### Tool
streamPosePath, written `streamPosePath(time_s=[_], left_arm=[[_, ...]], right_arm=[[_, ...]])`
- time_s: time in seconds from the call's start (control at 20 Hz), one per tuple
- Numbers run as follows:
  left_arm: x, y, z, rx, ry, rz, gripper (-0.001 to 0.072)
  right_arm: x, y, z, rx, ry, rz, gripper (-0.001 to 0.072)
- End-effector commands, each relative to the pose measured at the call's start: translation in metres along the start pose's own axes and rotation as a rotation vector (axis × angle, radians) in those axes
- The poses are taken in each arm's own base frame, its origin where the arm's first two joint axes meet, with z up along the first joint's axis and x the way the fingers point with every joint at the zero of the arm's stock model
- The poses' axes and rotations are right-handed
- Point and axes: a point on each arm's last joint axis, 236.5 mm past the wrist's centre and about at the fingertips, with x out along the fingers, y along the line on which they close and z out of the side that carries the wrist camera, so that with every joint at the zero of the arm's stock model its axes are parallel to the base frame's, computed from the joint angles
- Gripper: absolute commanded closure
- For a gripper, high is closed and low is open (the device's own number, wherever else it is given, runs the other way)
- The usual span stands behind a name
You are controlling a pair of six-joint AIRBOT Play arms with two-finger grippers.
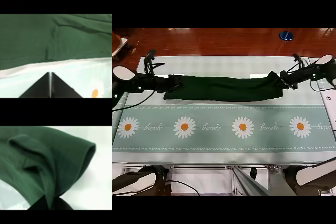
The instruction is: Fold the shirts.
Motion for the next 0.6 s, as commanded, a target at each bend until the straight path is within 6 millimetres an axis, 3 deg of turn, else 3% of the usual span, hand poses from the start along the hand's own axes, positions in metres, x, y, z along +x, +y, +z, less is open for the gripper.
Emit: streamPosePath(time_s=[0.0, 0.15, 0.35, 0.55], left_arm=[[0.022, -0.038, -0.013, 0.081, 0.013, -0.038, 0.0689], [0.058, -0.085, -0.03, 0.161, 0.004, -0.072, 0.0691], [0.123, -0.157, -0.068, 0.225, 0.117, -0.143, 0.0691], [0.191, -0.229, -0.136, 0.307, 0.338, -0.217, 0.0691]], right_arm=[[-0.061, 0.013, -0.038, -0.085, -0.075, -0.106, 0.0688], [-0.094, 0.036, -0.089, -0.105, -0.207, -0.136, 0.0688], [-0.111, 0.064, -0.157, -0.083, -0.32, -0.126, 0.0688], [-0.133, 0.088, -0.185, -0.11, -0.412, -0.117, 0.0688]])
